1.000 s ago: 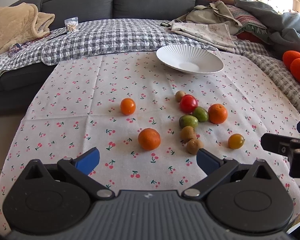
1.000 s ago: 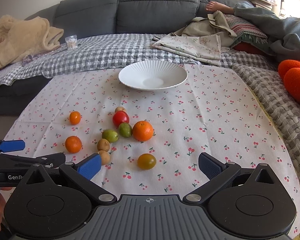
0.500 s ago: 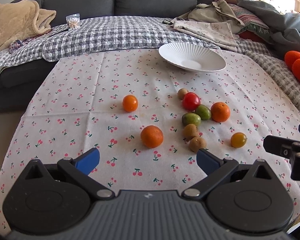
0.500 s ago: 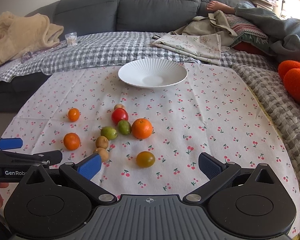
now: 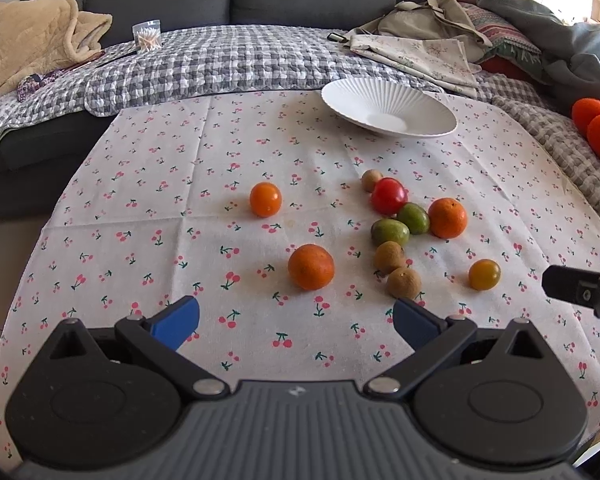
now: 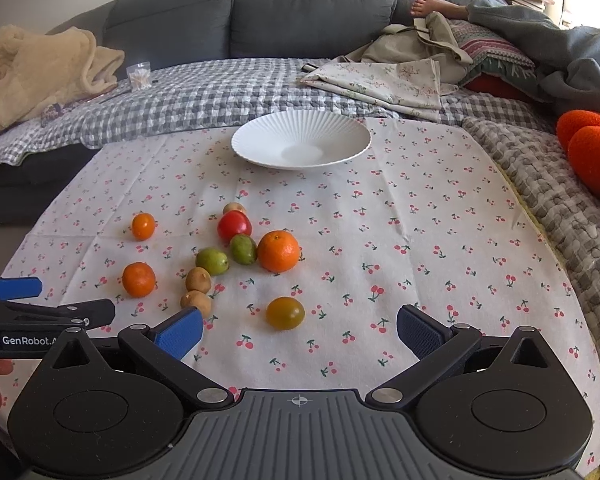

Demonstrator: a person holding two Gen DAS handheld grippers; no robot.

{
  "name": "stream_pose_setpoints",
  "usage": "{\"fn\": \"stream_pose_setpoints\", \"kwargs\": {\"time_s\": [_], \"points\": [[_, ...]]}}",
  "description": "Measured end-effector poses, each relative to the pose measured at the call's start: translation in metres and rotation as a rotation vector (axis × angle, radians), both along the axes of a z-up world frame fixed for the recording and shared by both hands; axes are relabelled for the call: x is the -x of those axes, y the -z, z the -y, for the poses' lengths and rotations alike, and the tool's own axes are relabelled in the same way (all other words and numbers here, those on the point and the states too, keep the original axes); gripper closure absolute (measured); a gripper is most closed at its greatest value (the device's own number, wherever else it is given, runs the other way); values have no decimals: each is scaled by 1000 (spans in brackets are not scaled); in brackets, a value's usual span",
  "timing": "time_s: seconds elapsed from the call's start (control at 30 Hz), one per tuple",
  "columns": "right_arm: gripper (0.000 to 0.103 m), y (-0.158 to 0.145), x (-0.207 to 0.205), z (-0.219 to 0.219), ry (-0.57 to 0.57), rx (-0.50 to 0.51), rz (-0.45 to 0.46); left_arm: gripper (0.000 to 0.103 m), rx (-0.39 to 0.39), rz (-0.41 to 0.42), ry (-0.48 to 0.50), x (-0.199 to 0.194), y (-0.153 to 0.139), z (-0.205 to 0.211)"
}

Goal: Organize fruits
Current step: 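Move left tool toward the orange while right tool approaches the dark yellow tomato, then close left tool on the orange while right tool closes on the dark yellow tomato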

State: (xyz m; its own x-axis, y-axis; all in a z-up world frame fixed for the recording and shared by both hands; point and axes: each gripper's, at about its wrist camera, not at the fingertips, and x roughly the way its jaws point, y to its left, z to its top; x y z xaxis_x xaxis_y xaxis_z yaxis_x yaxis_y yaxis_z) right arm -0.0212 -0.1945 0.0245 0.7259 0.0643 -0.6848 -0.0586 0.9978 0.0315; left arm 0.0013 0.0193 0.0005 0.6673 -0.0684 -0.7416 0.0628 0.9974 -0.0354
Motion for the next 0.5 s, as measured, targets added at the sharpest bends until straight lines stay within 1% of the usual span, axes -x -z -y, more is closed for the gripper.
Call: {"fn": "stream_pose_setpoints", "kwargs": {"time_s": [0.17, 0.27, 0.37, 0.47, 0.5], "points": [[0, 5, -8, 16, 22, -71, -35, 3, -2, -28, 22, -2, 9, -1], [1, 8, -10, 20, 10, -98, -45, 6, 13, -41, 25, -6, 13, -5], [6, 14, -14, 18, -14, -95, -45, 12, 8, -39, 16, -13, 18, -6], [13, 24, -23, 18, -11, -124, -65, 19, 4, -41, 23, -20, 24, -4], [17, 28, -26, 19, -8, -134, -73, 22, 4, -43, 34, -22, 27, -2]]}}
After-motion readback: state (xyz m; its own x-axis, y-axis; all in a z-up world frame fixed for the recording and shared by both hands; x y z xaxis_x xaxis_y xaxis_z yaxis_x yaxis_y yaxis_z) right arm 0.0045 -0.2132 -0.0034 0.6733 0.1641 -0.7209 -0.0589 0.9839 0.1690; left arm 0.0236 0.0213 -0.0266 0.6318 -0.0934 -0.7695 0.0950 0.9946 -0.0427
